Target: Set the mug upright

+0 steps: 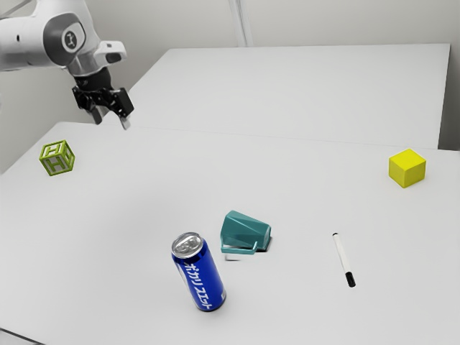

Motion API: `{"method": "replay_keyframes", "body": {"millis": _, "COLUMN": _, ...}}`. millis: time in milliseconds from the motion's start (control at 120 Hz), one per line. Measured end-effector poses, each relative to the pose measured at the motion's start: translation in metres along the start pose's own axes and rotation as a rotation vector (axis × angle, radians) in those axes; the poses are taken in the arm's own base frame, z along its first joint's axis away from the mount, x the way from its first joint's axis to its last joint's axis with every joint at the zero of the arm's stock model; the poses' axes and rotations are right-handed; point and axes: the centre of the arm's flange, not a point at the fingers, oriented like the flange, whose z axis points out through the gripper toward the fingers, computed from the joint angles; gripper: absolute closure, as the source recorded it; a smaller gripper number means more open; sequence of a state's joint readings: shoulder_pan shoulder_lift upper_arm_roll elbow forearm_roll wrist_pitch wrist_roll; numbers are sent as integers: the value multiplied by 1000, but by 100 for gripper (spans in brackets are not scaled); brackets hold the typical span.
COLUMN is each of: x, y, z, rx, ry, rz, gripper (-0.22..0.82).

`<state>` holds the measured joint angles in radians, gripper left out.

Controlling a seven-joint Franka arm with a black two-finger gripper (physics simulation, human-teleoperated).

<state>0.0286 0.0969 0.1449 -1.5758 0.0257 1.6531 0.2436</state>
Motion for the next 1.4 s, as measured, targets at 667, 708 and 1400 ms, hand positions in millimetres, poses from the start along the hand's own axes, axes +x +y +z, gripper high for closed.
{"method": "replay_keyframes", "body": {"millis": 667, "x": -34, "y": 49, "z": 152, "rx": -683, "ry": -104, "rz": -110, "gripper": 1}}
{"method": "replay_keyframes", "body": {"millis": 708, "x": -32, "y": 60, "z": 156, "rx": -711, "ry": -107, "rz": -110, "gripper": 1}}
{"method": "replay_keyframes", "body": {"millis": 1400, "x": -20, "y": 165, "z": 247, "rx": -884, "ry": -173, "rz": -199, "gripper": 4}}
